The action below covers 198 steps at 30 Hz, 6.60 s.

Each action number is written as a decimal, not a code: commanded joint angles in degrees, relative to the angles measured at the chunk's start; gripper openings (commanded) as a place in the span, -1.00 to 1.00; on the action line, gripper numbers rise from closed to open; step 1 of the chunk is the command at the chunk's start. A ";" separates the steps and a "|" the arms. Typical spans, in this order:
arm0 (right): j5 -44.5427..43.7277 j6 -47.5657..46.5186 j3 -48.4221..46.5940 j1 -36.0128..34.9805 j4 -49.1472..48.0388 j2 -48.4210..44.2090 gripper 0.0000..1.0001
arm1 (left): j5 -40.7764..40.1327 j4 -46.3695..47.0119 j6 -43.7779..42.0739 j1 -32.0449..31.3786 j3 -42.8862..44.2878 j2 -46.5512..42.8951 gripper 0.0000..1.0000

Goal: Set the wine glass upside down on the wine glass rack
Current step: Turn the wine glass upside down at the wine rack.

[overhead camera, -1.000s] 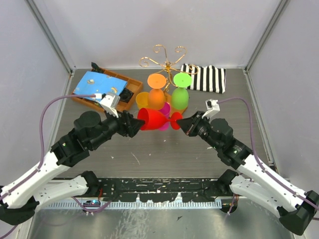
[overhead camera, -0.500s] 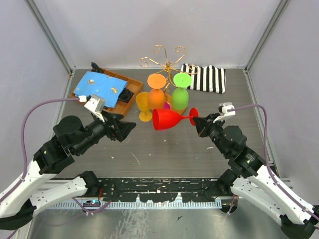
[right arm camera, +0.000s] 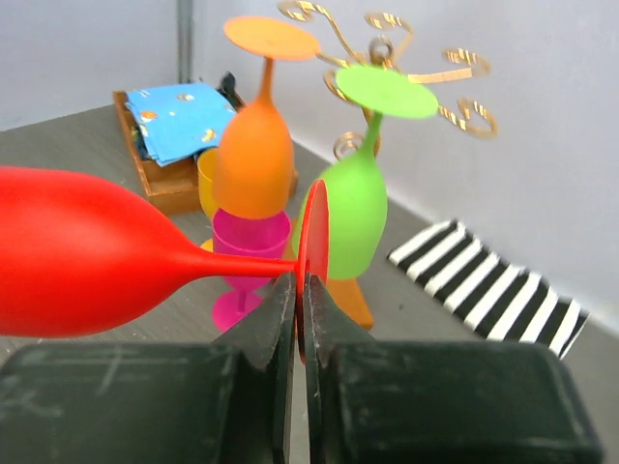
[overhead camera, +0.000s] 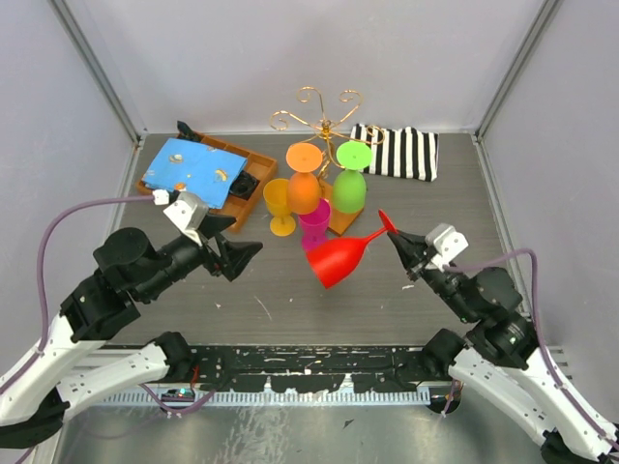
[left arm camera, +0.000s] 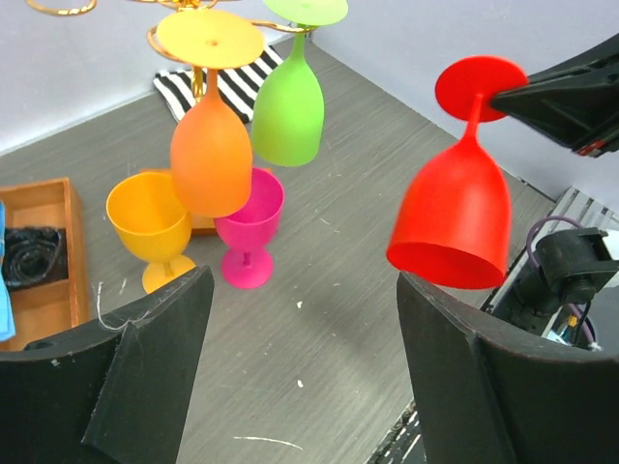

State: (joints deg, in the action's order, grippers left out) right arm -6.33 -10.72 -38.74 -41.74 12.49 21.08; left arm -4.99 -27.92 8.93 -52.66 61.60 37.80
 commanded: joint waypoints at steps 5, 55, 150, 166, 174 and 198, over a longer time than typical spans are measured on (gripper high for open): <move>21.83 -25.44 -2.39 -0.06 -4.64 -3.01 -0.99 | 7.86 4.96 -2.48 -0.25 1.53 4.09 0.69; 39.36 -40.45 -13.70 -0.10 -30.79 19.81 -0.99 | 25.78 54.75 15.68 -0.25 -8.52 21.62 -0.30; -12.88 23.57 -22.86 -0.03 27.44 19.04 1.00 | 9.89 27.04 2.32 -0.19 -8.84 6.33 -1.00; -16.93 20.41 -52.13 -0.09 27.17 39.17 0.73 | 8.44 27.06 2.63 -0.16 -10.29 5.69 -1.00; -14.08 18.96 -70.61 -0.01 28.95 58.23 0.72 | 8.98 24.84 3.07 -0.16 -10.91 2.82 -1.00; -1.67 13.34 -83.57 9.48 20.57 80.08 0.41 | 8.46 22.29 5.93 -0.16 -12.80 -1.10 -1.00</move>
State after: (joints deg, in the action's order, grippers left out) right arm -10.44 4.47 -118.85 -32.08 36.67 100.49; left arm 3.92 -6.81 14.06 -52.71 49.41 37.58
